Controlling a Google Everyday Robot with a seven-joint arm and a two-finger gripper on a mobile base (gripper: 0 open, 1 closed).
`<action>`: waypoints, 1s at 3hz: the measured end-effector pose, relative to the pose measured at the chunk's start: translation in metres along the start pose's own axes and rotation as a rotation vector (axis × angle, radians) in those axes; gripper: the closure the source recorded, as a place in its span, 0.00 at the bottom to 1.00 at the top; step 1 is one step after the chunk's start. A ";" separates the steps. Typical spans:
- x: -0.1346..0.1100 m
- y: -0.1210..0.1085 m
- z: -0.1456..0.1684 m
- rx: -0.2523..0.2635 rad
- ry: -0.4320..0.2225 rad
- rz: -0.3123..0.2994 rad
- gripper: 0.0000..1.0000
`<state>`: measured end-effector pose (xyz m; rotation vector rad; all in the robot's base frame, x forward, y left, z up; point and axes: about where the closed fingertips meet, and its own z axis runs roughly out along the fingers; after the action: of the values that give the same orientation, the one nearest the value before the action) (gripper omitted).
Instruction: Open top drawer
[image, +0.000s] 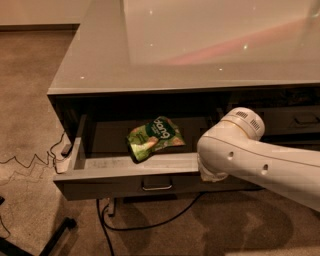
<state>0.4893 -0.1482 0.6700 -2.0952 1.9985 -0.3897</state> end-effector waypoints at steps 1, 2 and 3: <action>0.009 0.017 -0.028 0.083 -0.007 0.007 1.00; 0.024 0.035 -0.064 0.197 -0.035 0.025 1.00; 0.034 0.039 -0.078 0.250 -0.077 0.052 1.00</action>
Offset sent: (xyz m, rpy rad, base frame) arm -0.0891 -0.0426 0.0859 0.0988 -0.3296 -0.0057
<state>0.4275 -0.1823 0.7312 -1.8743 1.8508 -0.5121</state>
